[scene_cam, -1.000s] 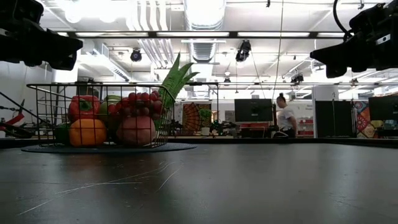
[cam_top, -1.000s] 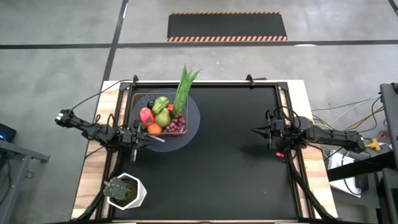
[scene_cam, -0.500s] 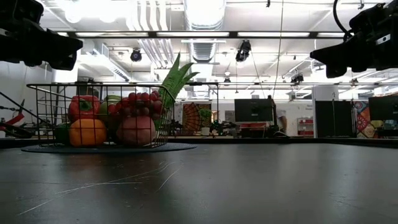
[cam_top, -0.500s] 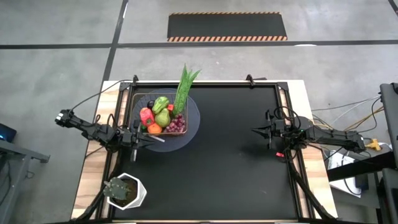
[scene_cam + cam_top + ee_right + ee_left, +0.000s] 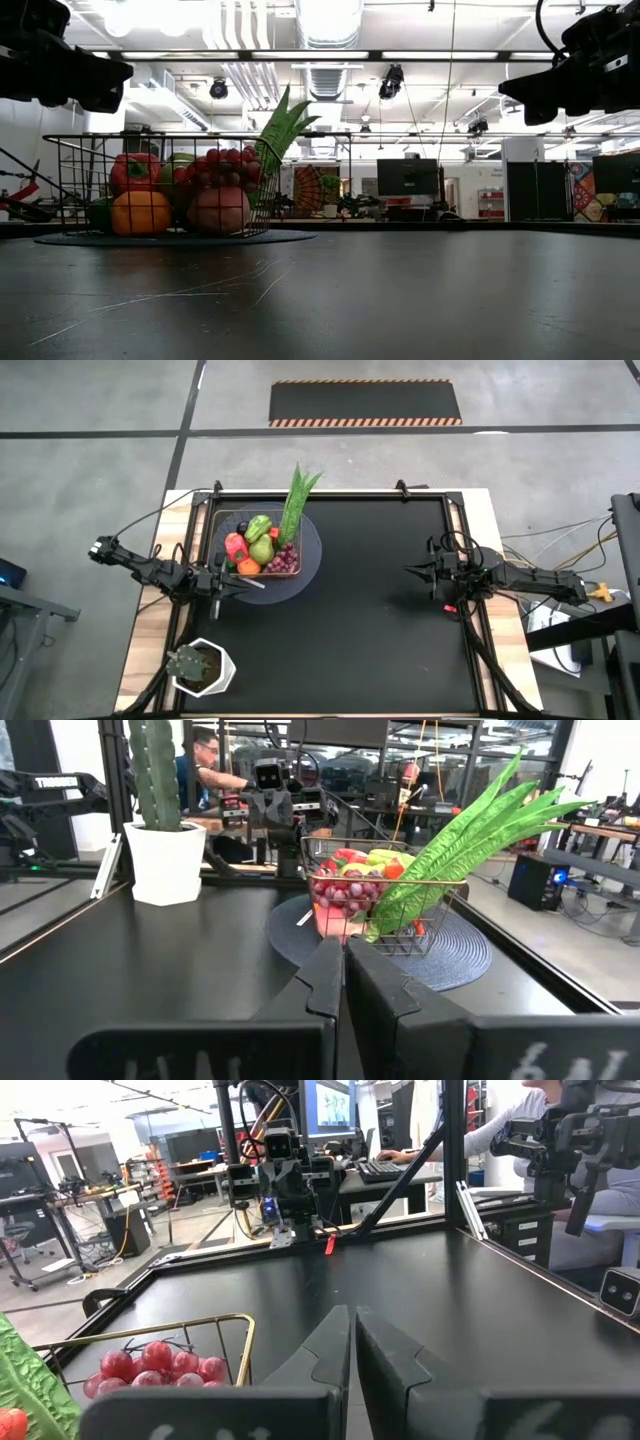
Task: Build produce basket
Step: Return to Home Position
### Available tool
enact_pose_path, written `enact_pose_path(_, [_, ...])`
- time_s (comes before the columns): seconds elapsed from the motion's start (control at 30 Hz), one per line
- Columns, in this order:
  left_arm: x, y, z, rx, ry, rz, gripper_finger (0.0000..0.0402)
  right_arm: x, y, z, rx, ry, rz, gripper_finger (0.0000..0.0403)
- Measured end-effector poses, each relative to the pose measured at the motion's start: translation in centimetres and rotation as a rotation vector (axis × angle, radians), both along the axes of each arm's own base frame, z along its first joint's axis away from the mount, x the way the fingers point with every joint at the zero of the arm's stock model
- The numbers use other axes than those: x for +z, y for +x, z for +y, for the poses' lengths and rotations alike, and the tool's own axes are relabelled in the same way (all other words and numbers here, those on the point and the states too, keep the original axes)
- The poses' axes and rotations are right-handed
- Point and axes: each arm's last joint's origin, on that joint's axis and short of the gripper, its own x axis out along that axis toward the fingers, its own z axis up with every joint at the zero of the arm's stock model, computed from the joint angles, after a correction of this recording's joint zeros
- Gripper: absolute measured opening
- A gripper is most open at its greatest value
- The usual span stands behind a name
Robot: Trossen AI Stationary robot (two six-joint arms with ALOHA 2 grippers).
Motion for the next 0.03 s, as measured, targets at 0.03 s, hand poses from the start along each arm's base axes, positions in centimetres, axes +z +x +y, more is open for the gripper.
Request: enact_pose_path(0.03, [0.00, 0.00, 0.00, 0.000, 0.000, 0.000, 0.0003, 0.00, 0.00, 0.00, 0.000, 0.000, 0.000, 0.0009])
